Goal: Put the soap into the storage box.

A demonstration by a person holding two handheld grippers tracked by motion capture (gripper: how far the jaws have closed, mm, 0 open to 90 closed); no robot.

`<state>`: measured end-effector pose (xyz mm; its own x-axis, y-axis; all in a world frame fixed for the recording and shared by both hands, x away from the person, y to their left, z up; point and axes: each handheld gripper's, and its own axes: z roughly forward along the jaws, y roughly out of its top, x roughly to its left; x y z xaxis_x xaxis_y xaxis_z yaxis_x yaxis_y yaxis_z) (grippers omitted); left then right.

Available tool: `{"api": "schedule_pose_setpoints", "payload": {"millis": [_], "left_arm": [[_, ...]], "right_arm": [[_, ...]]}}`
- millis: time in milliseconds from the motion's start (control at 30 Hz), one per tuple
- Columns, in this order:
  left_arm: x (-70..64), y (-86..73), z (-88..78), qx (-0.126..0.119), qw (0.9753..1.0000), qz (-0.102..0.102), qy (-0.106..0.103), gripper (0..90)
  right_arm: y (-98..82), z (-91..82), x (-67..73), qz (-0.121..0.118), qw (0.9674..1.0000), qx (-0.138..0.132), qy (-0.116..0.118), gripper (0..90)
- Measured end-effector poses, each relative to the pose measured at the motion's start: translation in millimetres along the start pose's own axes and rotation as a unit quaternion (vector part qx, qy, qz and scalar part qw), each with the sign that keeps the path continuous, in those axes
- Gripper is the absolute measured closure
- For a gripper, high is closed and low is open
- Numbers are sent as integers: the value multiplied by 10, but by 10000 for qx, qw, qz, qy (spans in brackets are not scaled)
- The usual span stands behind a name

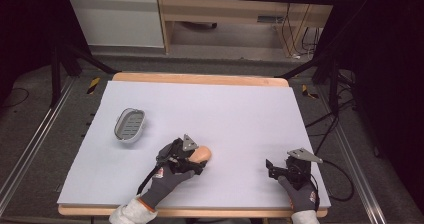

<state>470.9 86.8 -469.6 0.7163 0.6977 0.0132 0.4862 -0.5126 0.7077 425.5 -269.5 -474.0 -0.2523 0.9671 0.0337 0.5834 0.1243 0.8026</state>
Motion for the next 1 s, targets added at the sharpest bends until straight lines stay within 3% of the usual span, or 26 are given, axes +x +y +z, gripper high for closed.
{"api": "schedule_pose_setpoints", "payload": {"millis": [400, 1000], "left_arm": [[14, -37, 93, 178, 9998, -8, -1, 239], [-26, -45, 86, 113, 9999, 82, 6, 312]], "right_arm": [[1, 6, 0, 0, 10000, 38, -1, 66], [-1, 10, 7, -32, 10000, 53, 12, 66]]}}
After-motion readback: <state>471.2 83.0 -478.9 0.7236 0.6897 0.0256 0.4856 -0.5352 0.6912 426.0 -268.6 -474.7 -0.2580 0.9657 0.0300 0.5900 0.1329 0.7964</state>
